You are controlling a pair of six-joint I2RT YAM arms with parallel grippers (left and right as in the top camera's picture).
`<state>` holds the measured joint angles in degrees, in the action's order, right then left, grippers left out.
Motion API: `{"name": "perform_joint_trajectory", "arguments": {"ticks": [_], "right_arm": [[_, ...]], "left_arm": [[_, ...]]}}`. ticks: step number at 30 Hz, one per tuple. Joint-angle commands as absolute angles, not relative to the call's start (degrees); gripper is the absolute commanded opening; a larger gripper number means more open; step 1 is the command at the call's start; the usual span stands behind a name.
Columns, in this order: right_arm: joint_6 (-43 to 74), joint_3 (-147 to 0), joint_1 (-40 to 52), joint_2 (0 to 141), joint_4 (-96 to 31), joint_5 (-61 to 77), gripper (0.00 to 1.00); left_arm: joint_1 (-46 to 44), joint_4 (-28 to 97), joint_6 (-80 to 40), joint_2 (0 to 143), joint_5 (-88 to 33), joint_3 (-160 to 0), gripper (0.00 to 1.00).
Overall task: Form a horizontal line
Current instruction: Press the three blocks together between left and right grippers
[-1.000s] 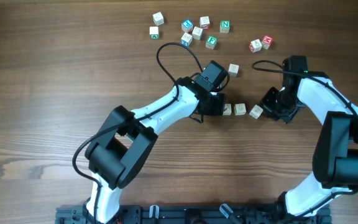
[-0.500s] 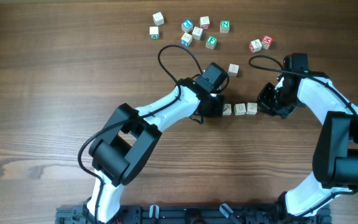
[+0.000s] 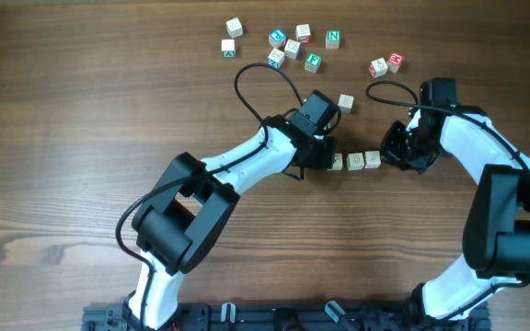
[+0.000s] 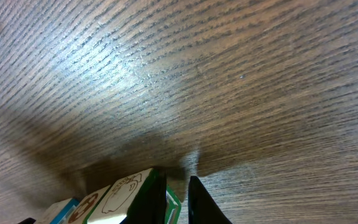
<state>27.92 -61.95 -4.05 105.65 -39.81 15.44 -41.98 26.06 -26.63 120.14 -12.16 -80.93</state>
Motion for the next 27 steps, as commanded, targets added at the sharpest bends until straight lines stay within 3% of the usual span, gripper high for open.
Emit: {"name": "perform_joint_trajectory", "arguments": {"ticks": [1, 27], "right_arm": [[26.96, -61.58, -3.99, 105.54, -40.29, 17.04, 0.13], [25.54, -61.58, -3.99, 105.54, -40.34, 19.38, 0.13]], "left_arm": [[-41.91, 25.89, -26.17, 120.92, -13.69, -80.47, 0.04], [-44.91, 25.23, -29.28, 120.92, -14.31, -80.47, 0.04]]}}
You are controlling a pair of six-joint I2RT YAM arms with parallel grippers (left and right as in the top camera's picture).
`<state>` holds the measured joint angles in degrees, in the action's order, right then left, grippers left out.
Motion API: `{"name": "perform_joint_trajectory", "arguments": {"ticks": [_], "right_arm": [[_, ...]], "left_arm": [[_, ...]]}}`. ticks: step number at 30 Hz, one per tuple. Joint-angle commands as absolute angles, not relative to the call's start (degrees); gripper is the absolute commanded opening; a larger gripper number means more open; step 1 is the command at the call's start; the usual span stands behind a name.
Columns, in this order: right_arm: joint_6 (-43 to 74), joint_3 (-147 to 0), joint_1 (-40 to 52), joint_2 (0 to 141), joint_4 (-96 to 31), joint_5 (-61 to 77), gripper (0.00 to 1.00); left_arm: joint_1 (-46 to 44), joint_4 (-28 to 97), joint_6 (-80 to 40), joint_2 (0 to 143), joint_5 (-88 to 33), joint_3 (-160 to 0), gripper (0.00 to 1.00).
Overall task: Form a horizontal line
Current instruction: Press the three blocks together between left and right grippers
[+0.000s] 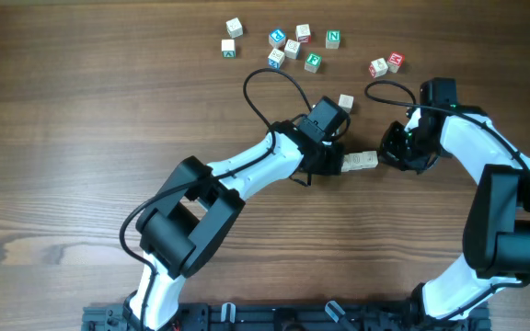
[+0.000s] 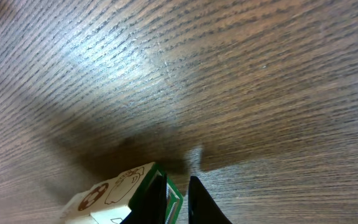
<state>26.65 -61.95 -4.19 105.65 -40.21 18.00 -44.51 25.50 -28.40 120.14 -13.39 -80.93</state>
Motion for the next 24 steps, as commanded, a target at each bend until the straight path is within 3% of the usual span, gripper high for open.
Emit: {"name": "perform_joint_trajectory", "arguments": {"ticks": [1, 24], "right_arm": [[25.54, -61.58, -3.99, 105.54, -40.4, 19.38, 0.14], [23.97, -61.6, -3.99, 105.54, -40.32, 23.16, 0.13]], "left_arm": [[-44.91, 25.17, -29.43, 120.92, -14.28, -80.47, 0.04], [-44.91, 22.63, -30.72, 120.92, -14.11, -80.47, 0.04]]}}
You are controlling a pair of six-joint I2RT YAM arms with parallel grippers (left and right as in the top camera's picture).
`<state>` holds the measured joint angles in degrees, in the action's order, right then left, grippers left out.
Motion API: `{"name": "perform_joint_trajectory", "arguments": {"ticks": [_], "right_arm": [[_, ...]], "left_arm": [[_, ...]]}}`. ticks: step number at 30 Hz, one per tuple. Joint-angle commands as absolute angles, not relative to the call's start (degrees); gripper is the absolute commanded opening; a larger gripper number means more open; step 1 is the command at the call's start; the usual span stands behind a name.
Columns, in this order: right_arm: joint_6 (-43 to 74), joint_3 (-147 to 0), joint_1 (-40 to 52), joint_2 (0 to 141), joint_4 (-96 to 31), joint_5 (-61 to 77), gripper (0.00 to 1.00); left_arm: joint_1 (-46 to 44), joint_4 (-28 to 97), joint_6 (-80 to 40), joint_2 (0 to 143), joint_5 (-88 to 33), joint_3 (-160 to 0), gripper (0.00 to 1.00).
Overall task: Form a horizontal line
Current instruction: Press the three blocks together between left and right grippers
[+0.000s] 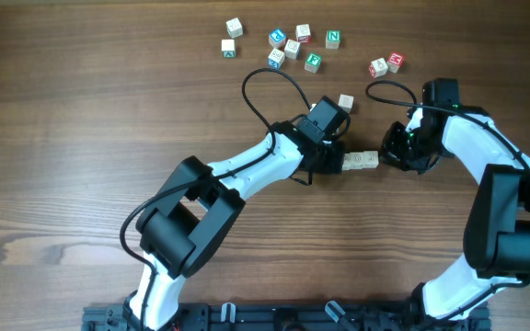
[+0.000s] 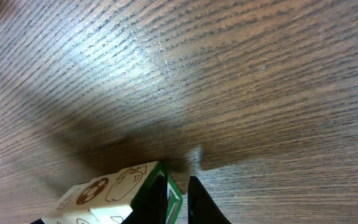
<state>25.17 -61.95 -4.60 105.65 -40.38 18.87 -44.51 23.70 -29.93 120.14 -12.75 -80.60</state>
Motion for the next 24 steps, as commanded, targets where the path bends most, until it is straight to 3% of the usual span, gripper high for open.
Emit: {"name": "perform_joint_trajectory", "arguments": {"ticks": [1, 12, 20, 24], "right_arm": [[23.99, -61.6, -3.99, 105.54, -40.32, 23.16, 0.13], [21.82, -61.6, -7.4, 105.54, -41.25, 21.87, 0.13], [21.02, -61.67, -7.75, 105.54, -40.05, 21.65, 0.19], [21.17, -61.93, -7.75, 105.51, -40.71, 20.4, 0.11]], "left_arm": [[-44.91, 22.61, -30.72, 120.92, -14.11, -80.47, 0.04], [-47.77, 19.7, -30.72, 121.75, -14.09, -80.47, 0.04], [-47.72, 20.38, -30.63, 121.75, -11.9, -80.47, 0.04], [-47.72, 20.34, -30.68, 121.75, -11.66, -80.47, 0.04]]}}
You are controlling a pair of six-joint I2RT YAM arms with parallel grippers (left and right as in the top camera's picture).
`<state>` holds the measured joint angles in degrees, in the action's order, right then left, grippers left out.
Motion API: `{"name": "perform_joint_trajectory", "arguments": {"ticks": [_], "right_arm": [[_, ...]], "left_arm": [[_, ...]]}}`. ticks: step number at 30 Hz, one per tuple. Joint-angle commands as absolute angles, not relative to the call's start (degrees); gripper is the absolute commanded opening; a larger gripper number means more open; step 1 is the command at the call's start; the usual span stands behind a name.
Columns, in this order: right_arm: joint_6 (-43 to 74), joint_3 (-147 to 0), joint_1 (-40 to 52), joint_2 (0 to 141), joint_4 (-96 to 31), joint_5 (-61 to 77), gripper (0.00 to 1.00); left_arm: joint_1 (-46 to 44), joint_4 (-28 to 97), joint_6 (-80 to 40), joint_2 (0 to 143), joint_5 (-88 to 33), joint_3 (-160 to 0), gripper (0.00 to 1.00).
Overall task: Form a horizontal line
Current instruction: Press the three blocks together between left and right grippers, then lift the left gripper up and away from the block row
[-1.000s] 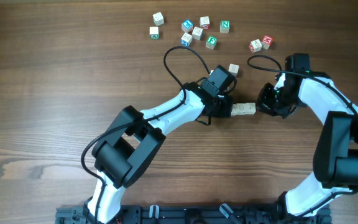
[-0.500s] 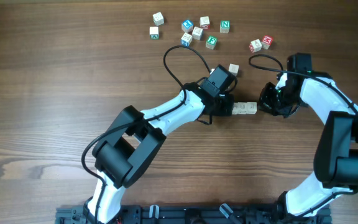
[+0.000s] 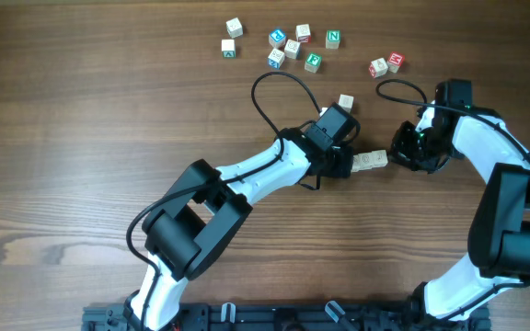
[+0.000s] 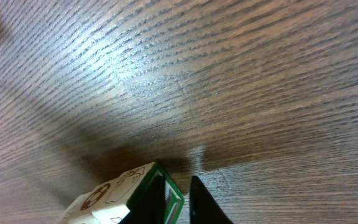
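Observation:
A short row of pale picture blocks (image 3: 370, 161) lies left to right on the wooden table (image 3: 81, 138), the blocks touching. My left gripper (image 3: 346, 164) is at the row's left end, and the overhead view does not show how its jaws stand. My right gripper (image 3: 401, 150) is at the right end. In the right wrist view its dark fingers (image 4: 207, 205) stand close together with a narrow gap, and the green-edged end block (image 4: 114, 193) lies against the left finger.
One loose pale block (image 3: 345, 101) lies just behind the left gripper. Several more lettered blocks (image 3: 293, 46) are scattered at the far edge, with two red ones (image 3: 385, 64) to their right. Both arms' cables loop above the row.
The row of blocks and both grippers now sit a little farther right on the table. The blocks still touch one another between the two grippers.
At first three blocks lay in a line with small gaps, my left gripper left of them and my right gripper at their right end. Then the blocks stood pressed together between the grippers. Now the packed row sits slightly farther right.

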<state>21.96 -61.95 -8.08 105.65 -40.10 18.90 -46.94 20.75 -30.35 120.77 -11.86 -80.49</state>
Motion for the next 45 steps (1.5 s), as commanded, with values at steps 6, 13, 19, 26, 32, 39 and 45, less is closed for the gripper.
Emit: {"name": "perform_joint_trajectory", "arguments": {"ticks": [6, 13, 19, 26, 32, 39, 45], "right_arm": [[21.06, -61.91, -7.75, 105.51, -42.24, 18.48, 0.13], [25.67, -61.93, -7.75, 105.51, -41.89, 2.87, 0.17], [23.62, -63.7, -7.75, 105.38, -40.05, 3.9, 0.05], [20.95, -67.72, -7.73, 102.89, -39.31, 16.45, 0.05], [17.93, -67.72, -7.57, 102.89, -36.23, 24.08, 0.05], [18.15, -67.72, -1.8, 102.89, -31.48, 23.9, 0.04], [13.47, -67.7, 1.08, 102.96, -32.4, 17.1, 0.05]], "left_arm": [[-47.72, 20.34, -30.68, 121.75, -10.2, -80.47, 0.04], [-47.72, 20.34, -30.68, 121.75, -10.2, -80.47, 0.04], [-47.72, 20.58, -30.65, 121.75, -10.17, -80.47, 0.04], [-47.72, 21.89, -30.46, 121.73, -8.99, -80.47, 0.04], [-46.78, 23.49, -30.44, 121.6, -5.87, -80.47, 0.04], [-37.26, 29.71, -30.48, 117.8, -5.78, -80.47, 0.04], [-28.25, 37.93, -30.48, 114.3, -4.36, -80.47, 0.04]]}}
